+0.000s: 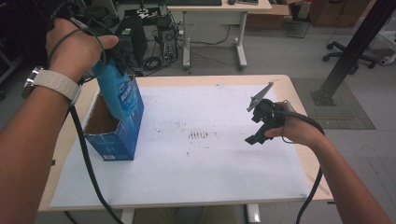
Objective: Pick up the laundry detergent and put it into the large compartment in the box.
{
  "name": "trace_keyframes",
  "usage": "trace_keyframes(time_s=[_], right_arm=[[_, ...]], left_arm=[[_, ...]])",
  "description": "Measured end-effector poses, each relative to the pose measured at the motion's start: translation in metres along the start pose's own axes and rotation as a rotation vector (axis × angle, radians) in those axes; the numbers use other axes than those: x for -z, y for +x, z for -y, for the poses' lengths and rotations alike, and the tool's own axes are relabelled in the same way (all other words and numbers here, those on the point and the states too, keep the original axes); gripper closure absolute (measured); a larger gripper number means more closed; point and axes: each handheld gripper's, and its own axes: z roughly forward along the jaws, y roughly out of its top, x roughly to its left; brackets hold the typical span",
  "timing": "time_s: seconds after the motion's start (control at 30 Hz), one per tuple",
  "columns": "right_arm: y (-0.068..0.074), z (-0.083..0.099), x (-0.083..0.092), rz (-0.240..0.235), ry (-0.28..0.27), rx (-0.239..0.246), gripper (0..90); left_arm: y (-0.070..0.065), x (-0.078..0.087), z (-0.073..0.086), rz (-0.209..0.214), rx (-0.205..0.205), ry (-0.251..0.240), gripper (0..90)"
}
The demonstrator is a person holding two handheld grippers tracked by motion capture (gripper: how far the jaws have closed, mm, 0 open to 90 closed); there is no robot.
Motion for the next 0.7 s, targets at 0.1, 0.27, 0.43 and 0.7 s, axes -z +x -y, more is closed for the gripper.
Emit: trace_keyframes(time_s=[0.1, 0.27, 0.43, 0.7], right_arm=[[-0.001, 0.000, 0.000, 0.000, 0.001, -0.002, 10.4], [-0.001, 0.000, 0.000, 0.001, 0.000, -0.003, 10.4], [-0.003, 0.001, 0.000, 0.001, 0.001, -0.008, 10.4], [-0.003, -0.001, -0.003, -0.003, 0.005, -0.009, 10.4]], left_arm=[[0.004, 0.001, 0.000, -0.010, 0.013, -0.002, 37.3], [0.012, 0.003, -0.001, -0.017, 0.037, -0.003, 37.4], [0.020, 0.005, -0.002, -0.018, 0.058, -0.014, 37.4], [0.032, 0.002, -0.001, -0.037, 0.082, -0.016, 37.3]])
